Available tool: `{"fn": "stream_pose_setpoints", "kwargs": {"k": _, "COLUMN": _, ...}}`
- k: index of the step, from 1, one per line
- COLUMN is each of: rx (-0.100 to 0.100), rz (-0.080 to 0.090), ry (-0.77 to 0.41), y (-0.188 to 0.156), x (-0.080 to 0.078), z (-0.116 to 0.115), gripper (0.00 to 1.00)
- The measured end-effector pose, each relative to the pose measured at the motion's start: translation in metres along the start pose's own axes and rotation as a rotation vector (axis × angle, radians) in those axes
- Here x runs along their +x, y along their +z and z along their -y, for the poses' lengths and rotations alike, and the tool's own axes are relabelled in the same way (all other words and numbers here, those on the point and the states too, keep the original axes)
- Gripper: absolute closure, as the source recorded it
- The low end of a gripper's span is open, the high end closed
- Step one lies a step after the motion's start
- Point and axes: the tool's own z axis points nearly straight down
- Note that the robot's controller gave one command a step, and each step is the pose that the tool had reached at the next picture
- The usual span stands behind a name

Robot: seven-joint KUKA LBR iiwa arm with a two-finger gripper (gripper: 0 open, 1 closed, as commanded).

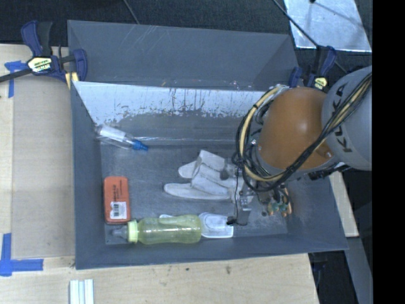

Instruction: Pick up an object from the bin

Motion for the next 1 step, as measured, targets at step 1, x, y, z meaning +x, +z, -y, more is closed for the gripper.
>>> {"fn": "stream_pose_setpoints", "kwargs": {"k": 1, "rx": 0.0, "rz": 0.009, "ry": 0.0, "y": -0.0041, "x": -0.002, "z": 0.0, "gripper": 0.0}}
